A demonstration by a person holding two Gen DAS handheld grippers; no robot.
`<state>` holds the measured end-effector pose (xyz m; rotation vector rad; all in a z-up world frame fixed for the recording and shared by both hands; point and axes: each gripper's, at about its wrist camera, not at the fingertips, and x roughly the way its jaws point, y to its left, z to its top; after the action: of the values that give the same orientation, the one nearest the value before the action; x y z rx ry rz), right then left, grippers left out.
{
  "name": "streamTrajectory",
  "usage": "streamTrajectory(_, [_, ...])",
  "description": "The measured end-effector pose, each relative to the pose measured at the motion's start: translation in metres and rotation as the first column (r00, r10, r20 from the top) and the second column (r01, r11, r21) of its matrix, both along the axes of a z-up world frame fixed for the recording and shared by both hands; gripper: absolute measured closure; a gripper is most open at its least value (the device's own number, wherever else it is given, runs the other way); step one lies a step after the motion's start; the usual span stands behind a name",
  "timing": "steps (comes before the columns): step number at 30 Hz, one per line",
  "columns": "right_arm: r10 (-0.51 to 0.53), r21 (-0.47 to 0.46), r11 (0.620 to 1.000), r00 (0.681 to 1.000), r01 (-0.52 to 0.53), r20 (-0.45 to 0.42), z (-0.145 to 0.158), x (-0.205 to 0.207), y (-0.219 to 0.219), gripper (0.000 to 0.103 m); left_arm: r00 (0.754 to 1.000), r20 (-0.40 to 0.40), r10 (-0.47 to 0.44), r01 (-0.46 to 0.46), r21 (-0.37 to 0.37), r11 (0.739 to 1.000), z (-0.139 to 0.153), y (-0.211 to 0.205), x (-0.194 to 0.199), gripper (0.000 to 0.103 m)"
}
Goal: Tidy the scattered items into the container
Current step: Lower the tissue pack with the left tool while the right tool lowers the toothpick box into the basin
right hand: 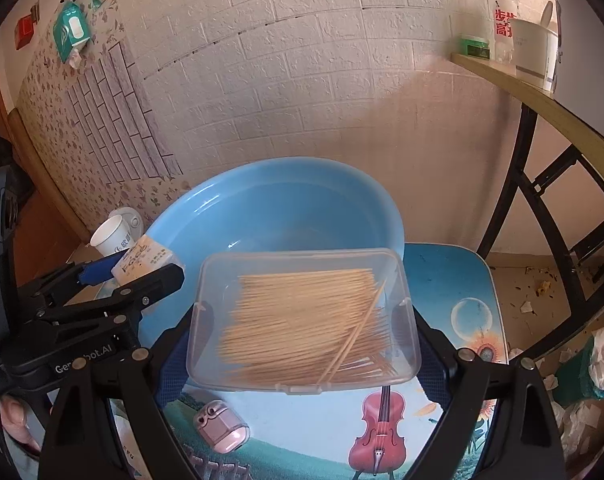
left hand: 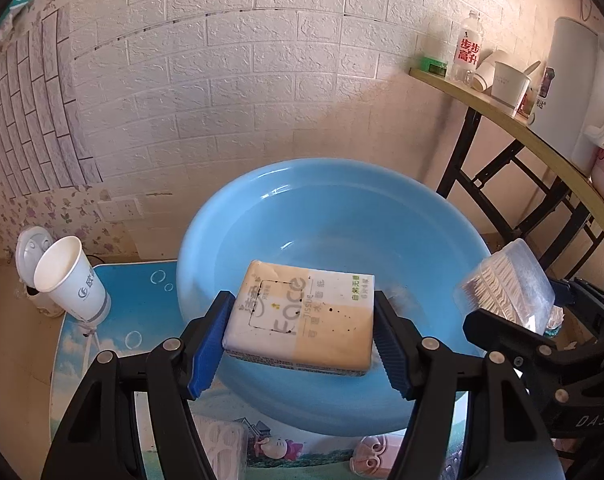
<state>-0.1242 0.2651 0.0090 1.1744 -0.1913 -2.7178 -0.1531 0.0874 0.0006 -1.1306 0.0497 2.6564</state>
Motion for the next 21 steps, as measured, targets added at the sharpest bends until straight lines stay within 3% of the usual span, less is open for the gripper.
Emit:
streamTrajectory(8, [0.001,0.023,1.000,1.000,-0.001,0.006,-0.004,0.001,-0.006,0.010,1.000,0.007,-0.006,0.006,-0.004,1.000,-0.007,0.007,-0.013,0.034])
streamTrajectory(10, [0.002,0.032,0.999,1.000,-0.002,0.004,-0.004,0.000,-0.008,0.010,1.000,-0.001,0.000,0.000,0.001,1.000,-0.006,0.005,-0.013,0.023])
streamTrajectory(12, [0.003,0.043,0.999,1.000,-0.003,0.001,-0.003,-0.001,-0.010,0.010,1.000,-0.014,0.002,-0.002,0.005,1.000,-0.005,0.004,-0.012,0.019])
streamTrajectory(21, [0.011,0.051,0.999,1.000,-0.011,-0.002,-0.001,-0.003,-0.016,0.010,1.000,-0.015,0.020,-0.020,0.013,1.000,-0.002,-0.003,-0.014,0.018])
